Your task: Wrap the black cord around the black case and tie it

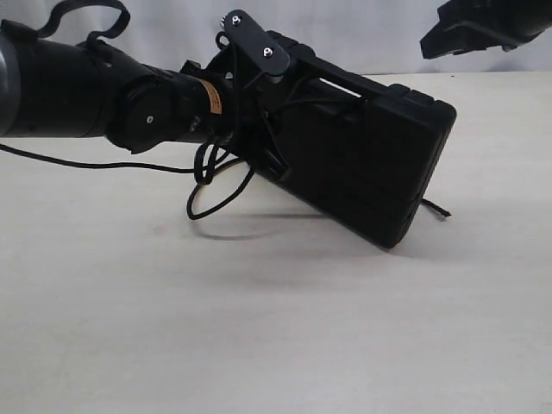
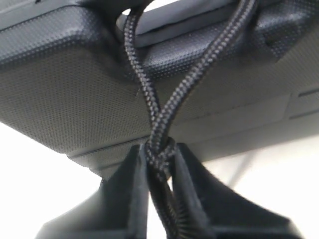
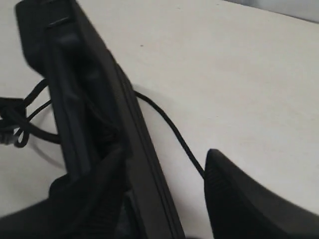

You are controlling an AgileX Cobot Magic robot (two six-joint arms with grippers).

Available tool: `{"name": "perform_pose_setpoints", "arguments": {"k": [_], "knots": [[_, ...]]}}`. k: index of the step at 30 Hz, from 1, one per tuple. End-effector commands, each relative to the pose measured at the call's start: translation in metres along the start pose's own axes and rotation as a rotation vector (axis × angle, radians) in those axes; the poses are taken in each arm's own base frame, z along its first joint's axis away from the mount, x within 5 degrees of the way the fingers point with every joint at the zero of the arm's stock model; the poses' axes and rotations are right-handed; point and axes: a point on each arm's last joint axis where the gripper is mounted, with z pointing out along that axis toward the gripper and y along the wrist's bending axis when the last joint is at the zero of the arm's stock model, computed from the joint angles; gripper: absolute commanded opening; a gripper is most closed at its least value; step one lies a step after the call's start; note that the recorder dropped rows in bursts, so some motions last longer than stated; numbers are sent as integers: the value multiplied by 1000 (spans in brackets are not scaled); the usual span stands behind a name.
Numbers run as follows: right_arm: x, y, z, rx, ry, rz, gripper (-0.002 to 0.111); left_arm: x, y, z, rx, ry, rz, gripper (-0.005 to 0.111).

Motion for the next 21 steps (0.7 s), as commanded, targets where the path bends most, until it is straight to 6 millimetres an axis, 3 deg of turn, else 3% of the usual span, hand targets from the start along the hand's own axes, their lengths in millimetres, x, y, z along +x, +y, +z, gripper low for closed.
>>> {"name": "perform_pose_setpoints", "arguments": {"k": [1,6,9,15,21], "knots": [[0,13,-15,-58,-4,-139,47,-1,0,1,-3,-18,5,0],[2,18,-27,-37,19,-175,65,-1,0,1,-3,-18,5,0],[8,27,-27,-38,105,-241,65,-1,0,1,-3,-18,0,0],[24,64,-6,-14,302,-511,65,0,-1,1,2,1,-6,0],[28,64,3,202,375,-624,65,3,-1,1,9,33,-13,0]]}}
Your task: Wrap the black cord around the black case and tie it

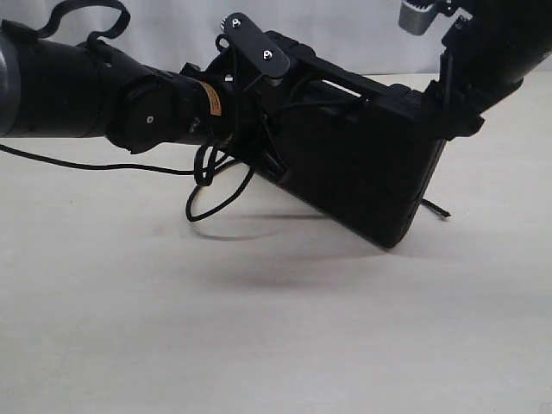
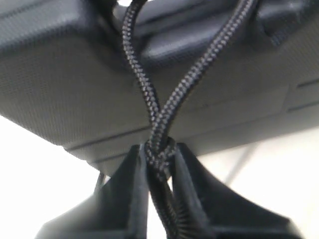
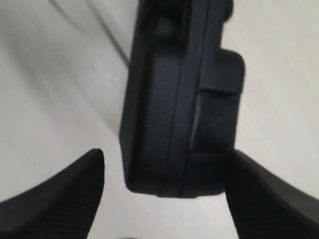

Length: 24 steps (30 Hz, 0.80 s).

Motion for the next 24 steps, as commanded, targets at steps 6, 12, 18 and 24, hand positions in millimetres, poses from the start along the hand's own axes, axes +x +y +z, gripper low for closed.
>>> {"name": "perform_pose_setpoints", "arguments": {"k": [6,12,18,24], "knots": [[-8,5,4,74,-11,-42,65,1,-1,1,4,9,-12,0],[-11,7,18,8,-9,-36,65,0,-1,1,5,2,-35,0],[-11,8,18,-6,-17,-27,65,-2,-7,1,20,-12,-102,0],[-13,10,18,-28,-31,3,65,-15,-34,-1,64,-88,-106,0]]}}
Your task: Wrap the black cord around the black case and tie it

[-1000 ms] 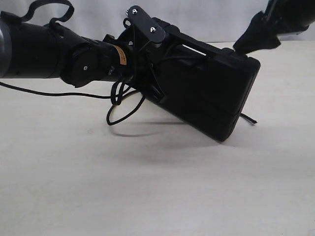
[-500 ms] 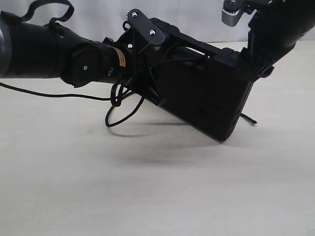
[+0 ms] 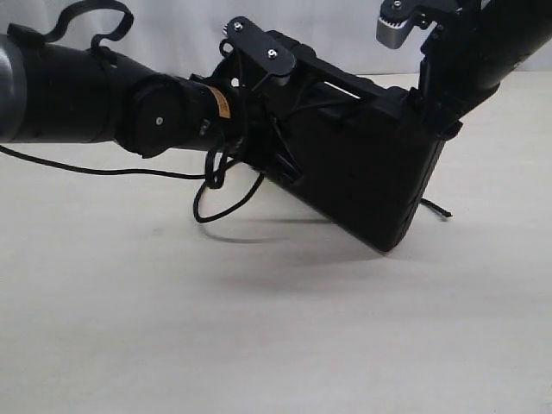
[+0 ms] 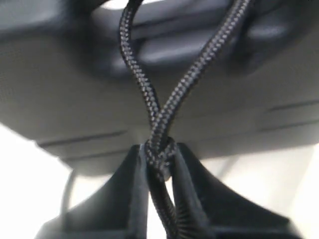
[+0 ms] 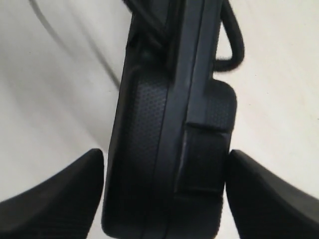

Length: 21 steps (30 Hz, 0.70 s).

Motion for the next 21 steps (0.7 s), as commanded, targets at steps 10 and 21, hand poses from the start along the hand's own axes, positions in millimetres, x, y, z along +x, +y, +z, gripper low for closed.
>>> {"name": "perform_pose_setpoints", "arguments": {"k": [10,21], "knots": [[-7,14,4,-69,-10,-4,65,-23,-16,-2,2,-229,-54,0],[-9,16,4,-65,-6,-18,65,5,-16,28,10,-97,-14,12]]}}
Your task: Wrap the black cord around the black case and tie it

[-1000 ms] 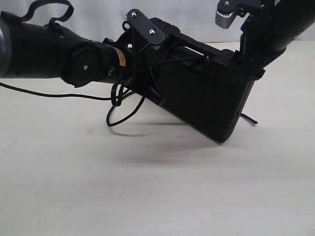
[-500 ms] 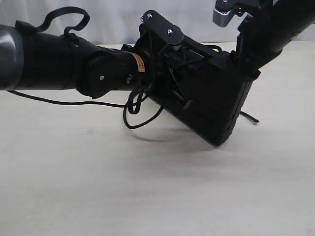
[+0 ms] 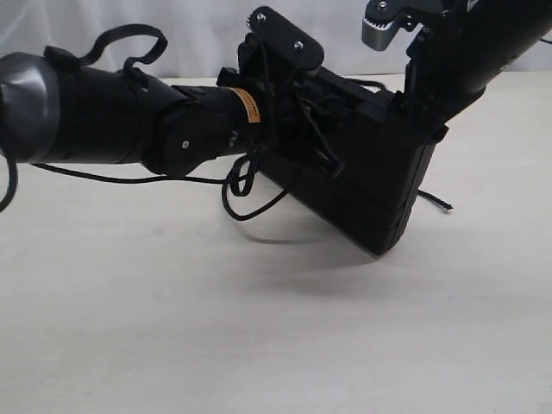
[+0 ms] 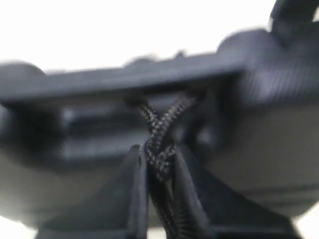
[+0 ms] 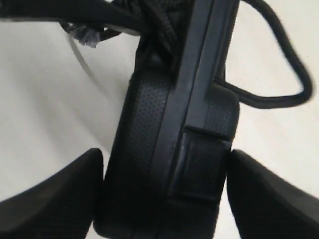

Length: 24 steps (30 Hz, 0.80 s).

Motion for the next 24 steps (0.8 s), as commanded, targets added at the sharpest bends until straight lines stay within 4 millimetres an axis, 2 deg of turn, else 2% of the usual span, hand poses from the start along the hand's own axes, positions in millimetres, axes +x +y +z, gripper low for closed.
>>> {"name": "perform_pose_setpoints", "arguments": {"k": [1,5,10,13,15,18,21,24], "knots": [[-1,5,3,-35,5,-3,65,21,2,15,3,81,9,15],[-1,5,3,-35,5,-3,65,18,2,14,-1,60,12,23],[-1,5,3,-35,5,-3,65,8,18,14,-61,-66,-60,23],[-1,5,3,-35,5,-6,65,-4,15,8,-62,-138,-38,24],[-1,5,3,-36,7,-10,65,-14,15,-3,-59,-160,-11,41],[-1,5,3,-36,7,-10,65,-14,13,-5,-44,-127,32,55],[-1,5,3,-36,7,-10,65,-11,12,-8,-28,-64,71,57],[-1,5,3,-39,10,-10,65,-25,15,-24,-37,-98,69,54]]}}
